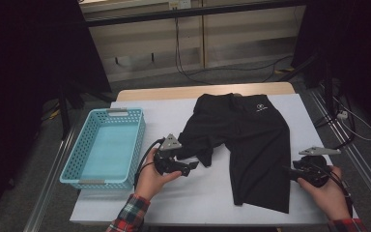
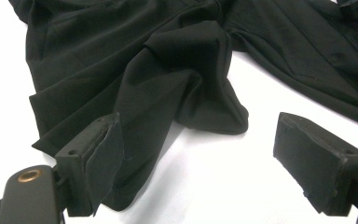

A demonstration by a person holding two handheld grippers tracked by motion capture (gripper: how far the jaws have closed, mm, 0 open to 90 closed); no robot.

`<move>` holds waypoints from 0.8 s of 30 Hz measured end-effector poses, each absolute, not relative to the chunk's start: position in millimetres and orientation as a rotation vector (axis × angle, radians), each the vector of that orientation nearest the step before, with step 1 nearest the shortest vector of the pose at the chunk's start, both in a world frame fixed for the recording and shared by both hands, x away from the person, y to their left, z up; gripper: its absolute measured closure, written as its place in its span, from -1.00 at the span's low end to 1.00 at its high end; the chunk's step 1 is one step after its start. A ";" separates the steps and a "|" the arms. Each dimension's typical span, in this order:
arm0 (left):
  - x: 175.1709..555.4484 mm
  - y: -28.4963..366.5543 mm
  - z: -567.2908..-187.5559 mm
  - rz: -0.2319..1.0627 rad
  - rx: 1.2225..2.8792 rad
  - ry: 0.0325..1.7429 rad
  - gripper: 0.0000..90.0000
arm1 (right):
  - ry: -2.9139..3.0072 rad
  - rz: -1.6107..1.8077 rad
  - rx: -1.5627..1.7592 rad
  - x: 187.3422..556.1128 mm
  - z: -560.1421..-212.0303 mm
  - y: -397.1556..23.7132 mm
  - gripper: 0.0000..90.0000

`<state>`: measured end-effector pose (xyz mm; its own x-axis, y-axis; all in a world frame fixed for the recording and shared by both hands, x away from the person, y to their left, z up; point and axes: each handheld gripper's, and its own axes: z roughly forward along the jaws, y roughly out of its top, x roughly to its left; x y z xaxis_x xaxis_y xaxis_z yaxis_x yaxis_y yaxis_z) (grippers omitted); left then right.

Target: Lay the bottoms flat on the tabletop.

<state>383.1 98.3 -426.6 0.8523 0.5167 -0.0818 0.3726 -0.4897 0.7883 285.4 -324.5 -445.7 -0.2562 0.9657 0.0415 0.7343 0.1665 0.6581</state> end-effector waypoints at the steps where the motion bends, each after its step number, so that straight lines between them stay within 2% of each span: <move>1: 383.3 97.8 -427.0 0.208 2.143 0.641 -0.64 | 2.074 0.822 1.619 283.5 -444.5 -323.7 0.59; 2: 383.3 97.5 -427.0 0.209 2.146 0.637 -0.64 | 2.104 0.857 1.630 282.7 -443.5 -323.6 0.79; 4: 382.7 96.3 -427.0 0.208 2.141 0.636 -0.64 | 2.137 0.903 1.620 279.7 -445.2 -320.1 0.80; 6: 382.4 95.6 -426.3 0.209 2.147 0.630 -0.64 | 2.146 0.884 1.606 278.3 -444.3 -319.5 1.00; 23: 381.7 96.2 -424.2 0.211 2.147 0.626 -0.64 | 2.104 0.885 1.678 273.2 -441.2 -360.2 1.00; 24: 381.5 95.8 -424.5 0.208 2.146 0.626 -0.64 | 2.099 0.897 1.681 273.3 -441.4 -361.0 0.93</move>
<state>381.5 95.8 -424.5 0.8597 0.5053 -0.0743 0.3610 -0.4981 0.7884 273.3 -361.0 -441.4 -0.2664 0.9532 0.1429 0.7619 0.1174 0.6369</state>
